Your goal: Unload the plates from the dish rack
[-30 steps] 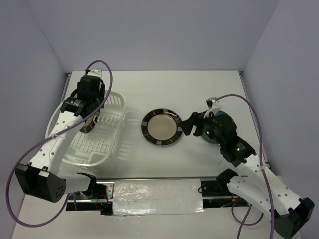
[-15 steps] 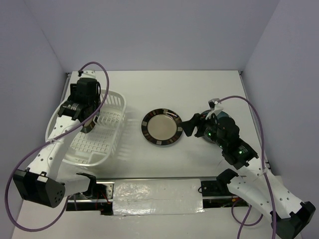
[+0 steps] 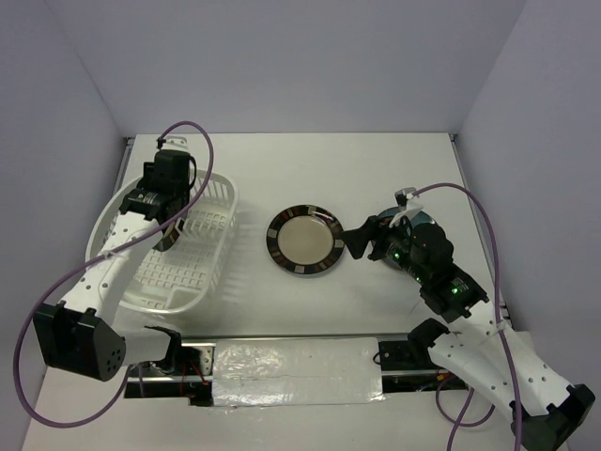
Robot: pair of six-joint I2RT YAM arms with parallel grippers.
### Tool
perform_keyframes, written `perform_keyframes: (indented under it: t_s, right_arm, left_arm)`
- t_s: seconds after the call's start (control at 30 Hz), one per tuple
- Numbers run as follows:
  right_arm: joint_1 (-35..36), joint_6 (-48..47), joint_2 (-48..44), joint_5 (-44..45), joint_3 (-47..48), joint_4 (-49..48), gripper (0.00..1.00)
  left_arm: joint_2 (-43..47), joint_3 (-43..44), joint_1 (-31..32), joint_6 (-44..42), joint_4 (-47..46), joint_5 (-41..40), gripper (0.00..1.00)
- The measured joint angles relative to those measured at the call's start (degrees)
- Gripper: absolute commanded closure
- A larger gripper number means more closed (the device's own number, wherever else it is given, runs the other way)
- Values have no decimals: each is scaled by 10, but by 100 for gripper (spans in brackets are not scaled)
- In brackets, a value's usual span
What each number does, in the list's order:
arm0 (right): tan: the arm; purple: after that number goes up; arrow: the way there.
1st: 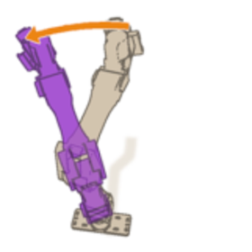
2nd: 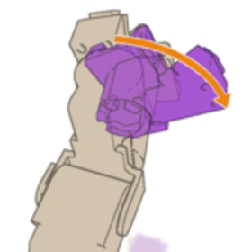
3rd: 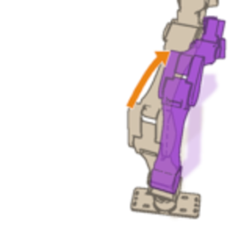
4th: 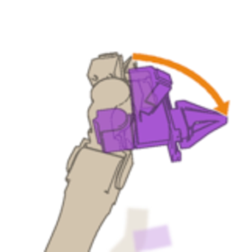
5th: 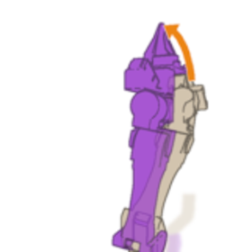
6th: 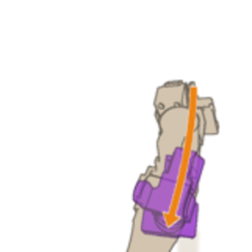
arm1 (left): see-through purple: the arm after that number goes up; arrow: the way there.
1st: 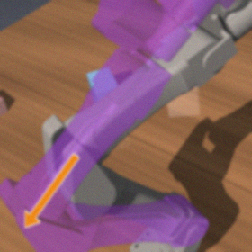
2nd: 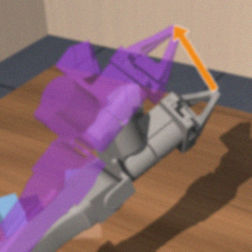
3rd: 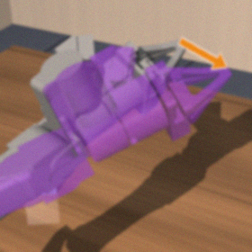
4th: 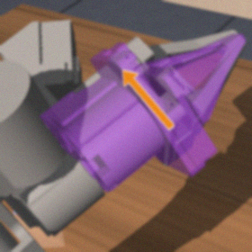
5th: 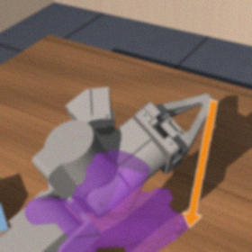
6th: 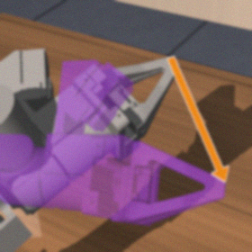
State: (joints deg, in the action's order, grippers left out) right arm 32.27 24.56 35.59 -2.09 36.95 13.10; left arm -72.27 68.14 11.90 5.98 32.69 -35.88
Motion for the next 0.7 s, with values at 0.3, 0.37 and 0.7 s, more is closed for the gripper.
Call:
perform_keyframes:
  t_s: [0.3,0.37,0.7]
  right_arm:
    - [0,0,-4,1,0,0,20]
    - [0,0,-8,3,0,0,20]
    - [0,0,-19,5,0,0,20]
  left_arm:
    - [-23,-1,0,0,-11,0,41]
    - [-33,-2,-1,0,-13,0,41]
    - [-57,-7,-2,0,-14,1,44]
